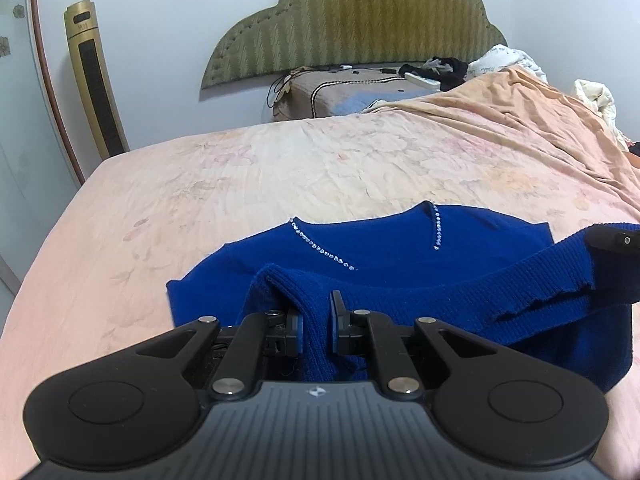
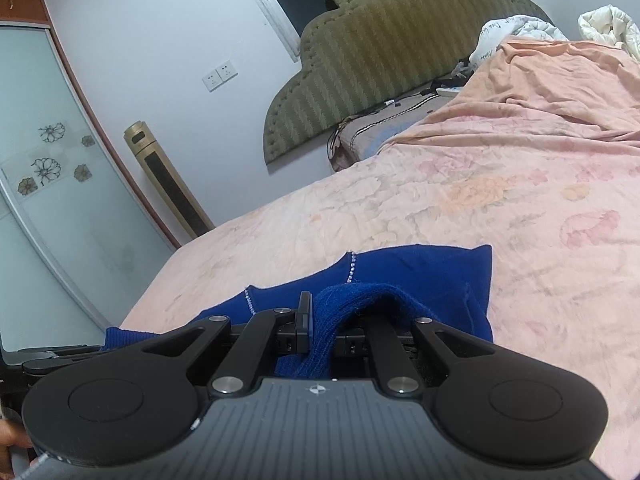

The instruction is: Fold small clothes

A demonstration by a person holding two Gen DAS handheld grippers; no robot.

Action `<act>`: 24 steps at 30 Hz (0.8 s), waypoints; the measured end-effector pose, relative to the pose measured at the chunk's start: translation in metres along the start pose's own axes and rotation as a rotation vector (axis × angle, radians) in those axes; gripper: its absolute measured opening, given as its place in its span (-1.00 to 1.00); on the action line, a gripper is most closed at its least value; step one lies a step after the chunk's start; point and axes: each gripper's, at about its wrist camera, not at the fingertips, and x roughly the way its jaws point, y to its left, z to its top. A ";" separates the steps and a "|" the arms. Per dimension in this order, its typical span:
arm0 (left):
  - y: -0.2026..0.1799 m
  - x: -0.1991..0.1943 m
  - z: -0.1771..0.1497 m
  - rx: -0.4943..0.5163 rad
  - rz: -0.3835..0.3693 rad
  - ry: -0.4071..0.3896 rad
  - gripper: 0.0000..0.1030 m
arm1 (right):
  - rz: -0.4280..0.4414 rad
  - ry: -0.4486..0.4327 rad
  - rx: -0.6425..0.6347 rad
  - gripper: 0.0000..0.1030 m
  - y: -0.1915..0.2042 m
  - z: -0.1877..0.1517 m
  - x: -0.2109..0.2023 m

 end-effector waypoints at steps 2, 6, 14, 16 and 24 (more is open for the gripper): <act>0.001 0.009 0.004 -0.002 0.004 0.007 -0.78 | -0.002 0.006 0.011 -0.77 -0.003 0.004 0.010; 0.005 0.029 0.013 -0.010 0.011 0.027 -0.78 | -0.005 0.023 0.044 -0.77 -0.011 0.010 0.032; 0.008 0.067 0.022 -0.012 0.023 0.074 -0.78 | -0.027 0.060 0.072 -0.77 -0.022 0.015 0.070; 0.009 0.076 0.022 -0.012 0.026 0.089 -0.78 | -0.028 0.070 0.084 -0.77 -0.025 0.018 0.079; 0.014 0.114 0.024 -0.014 0.029 0.154 -0.77 | -0.046 0.114 0.122 -0.77 -0.039 0.019 0.112</act>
